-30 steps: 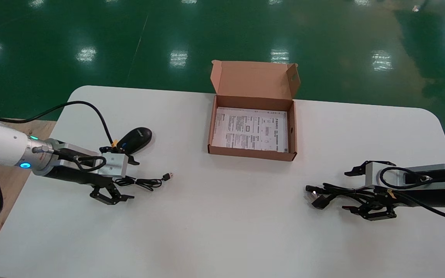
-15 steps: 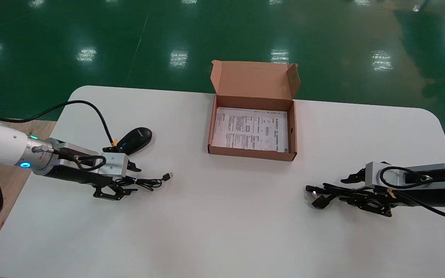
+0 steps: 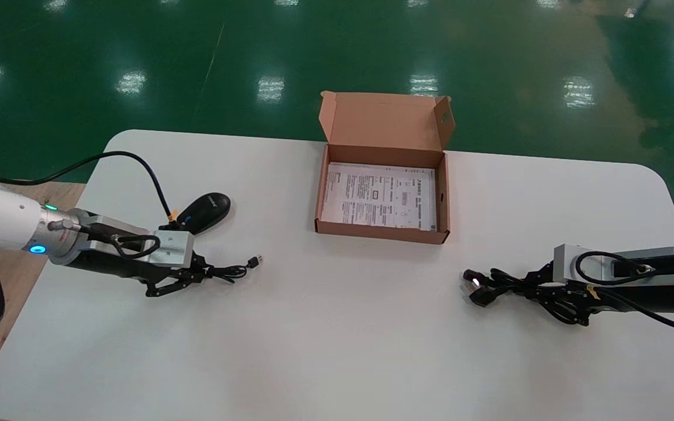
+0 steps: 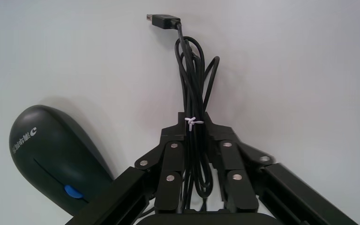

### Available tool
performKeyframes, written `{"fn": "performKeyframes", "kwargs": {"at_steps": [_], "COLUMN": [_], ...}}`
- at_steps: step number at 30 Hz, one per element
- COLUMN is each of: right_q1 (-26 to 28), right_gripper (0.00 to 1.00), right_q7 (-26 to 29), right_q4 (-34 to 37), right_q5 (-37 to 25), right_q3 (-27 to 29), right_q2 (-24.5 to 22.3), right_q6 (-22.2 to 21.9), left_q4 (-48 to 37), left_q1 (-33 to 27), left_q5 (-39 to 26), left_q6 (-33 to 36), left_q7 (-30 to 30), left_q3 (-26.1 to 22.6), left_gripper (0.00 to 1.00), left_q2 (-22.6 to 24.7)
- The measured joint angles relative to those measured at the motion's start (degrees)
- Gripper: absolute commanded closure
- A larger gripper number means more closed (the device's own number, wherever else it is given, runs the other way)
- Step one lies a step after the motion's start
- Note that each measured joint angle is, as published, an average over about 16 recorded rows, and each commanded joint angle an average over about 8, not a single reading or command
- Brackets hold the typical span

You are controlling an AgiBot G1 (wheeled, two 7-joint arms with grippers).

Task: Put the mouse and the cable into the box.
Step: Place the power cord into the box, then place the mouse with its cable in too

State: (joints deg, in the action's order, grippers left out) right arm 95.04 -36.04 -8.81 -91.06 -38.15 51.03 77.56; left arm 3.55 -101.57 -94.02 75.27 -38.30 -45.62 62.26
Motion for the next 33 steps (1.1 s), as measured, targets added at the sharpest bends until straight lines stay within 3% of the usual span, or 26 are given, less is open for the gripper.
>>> {"fn": "performKeyframes", "kwargs": {"at_steps": [6,12,17,24,33], "right_q1": [2.87,5.85,6.84,6.63,4.99], "right_gripper": [1.00,1.00,1.00,1.00,1.00], "right_q7": [0.30,0.19,-1.39,-5.82,-10.80], "right_q4": [-1.78,-3.65,-3.79,-1.24,2.38], "right_q5": [0.86,2.22,3.15,3.59,3.89], "right_q3": [0.71,1.86,2.71,3.36,3.70], "right_q2": [0.32,3.62,8.99,17.87,24.84], "right_q6": [0.17,-2.99,-8.83,-20.34,-31.64], "left_q4": [1.24,3.08,4.41,5.31,4.43], "left_q1": [-3.91,-10.11,-14.90,-19.97,-23.49], "left_q5": [2.26,6.90,11.73,17.13,18.45], "left_q6": [1.53,0.81,-1.82,-5.46,-7.17], "left_q7": [-0.55,-1.63,-3.32,-6.99,-10.96], "left_q3": [1.64,5.13,8.77,12.86,13.97], "left_gripper": [1.00,1.00,1.00,1.00,1.00], "left_q2": [-1.80,-3.64,-4.01,-3.07,-1.31]}}
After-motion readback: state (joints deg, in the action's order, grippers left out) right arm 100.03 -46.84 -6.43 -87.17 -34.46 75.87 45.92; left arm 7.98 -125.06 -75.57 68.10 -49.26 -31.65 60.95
